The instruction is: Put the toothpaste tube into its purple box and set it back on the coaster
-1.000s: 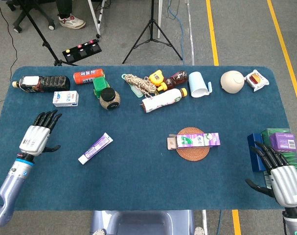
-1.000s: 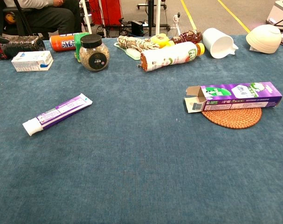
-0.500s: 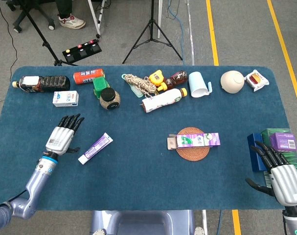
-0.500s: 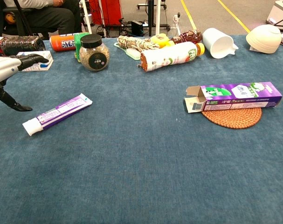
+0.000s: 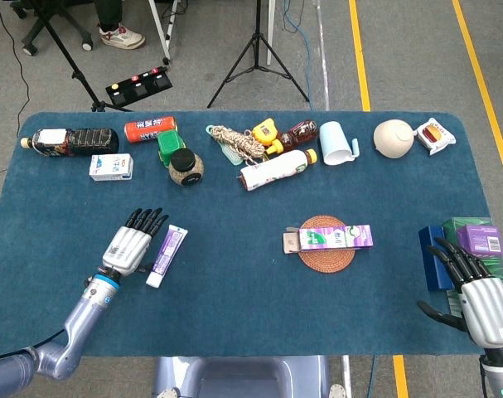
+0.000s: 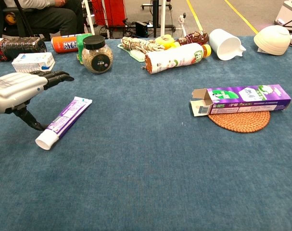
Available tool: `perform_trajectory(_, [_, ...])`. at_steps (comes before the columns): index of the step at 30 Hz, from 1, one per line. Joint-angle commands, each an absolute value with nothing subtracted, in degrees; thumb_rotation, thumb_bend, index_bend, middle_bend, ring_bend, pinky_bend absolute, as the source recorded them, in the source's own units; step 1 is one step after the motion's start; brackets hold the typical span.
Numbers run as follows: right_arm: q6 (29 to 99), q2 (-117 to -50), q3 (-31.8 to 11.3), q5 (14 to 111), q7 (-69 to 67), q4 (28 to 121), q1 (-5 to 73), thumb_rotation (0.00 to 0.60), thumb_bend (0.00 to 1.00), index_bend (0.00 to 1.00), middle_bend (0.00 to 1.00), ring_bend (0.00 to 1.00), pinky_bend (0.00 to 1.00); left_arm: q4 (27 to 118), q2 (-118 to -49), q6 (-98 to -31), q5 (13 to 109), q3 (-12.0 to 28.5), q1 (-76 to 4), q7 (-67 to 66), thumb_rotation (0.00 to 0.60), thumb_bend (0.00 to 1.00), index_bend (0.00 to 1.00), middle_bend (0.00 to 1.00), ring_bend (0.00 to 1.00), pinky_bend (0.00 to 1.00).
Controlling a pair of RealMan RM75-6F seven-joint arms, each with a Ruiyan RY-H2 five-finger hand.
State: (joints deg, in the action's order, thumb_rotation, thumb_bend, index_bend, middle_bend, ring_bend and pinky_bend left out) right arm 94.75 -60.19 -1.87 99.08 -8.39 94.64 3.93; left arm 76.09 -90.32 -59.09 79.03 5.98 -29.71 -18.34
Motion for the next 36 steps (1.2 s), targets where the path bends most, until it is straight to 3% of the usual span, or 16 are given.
perform_trajectory(1, [94.76, -60.18, -1.84, 99.16, -8.41, 94.66, 3.93, 0.6, 0.01, 0.16, 0.12, 0.18, 0.24, 77.91, -90.6, -59.4, 79.23, 5.19, -29.9, -19.99, 0.6, 0.08, 0.0, 0.0, 0.0, 0.04])
perform_trajectory(14, [94.62, -60.14, -1.85, 98.97, -8.45, 94.66, 3.95, 0.6, 0.01, 0.16, 0.12, 0.18, 0.24, 83.86, -90.75, -57.86, 81.21, 2.66, -31.76, -24.49, 0.6, 0.08, 0.0, 0.0, 0.0, 0.04])
perform_trajectory(28, [94.47, -60.04, -2.08, 98.39, -8.93, 94.67, 4.02, 0.6, 0.01, 0.16, 0.12, 0.19, 0.24, 88.65, -81.62, -51.93, 80.86, 3.59, -36.76, -26.74, 0.6, 0.1, 0.0, 0.0, 0.0, 0.04])
perform_trajectory(36, [93.96, -60.43, -2.0, 98.4, -7.98, 94.81, 4.18, 0.6, 0.01, 0.16, 0.12, 0.19, 0.24, 86.17, -81.15, -49.62, 81.25, 3.67, -39.41, -27.66, 0.6, 0.13, 0.0, 0.0, 0.0, 0.04])
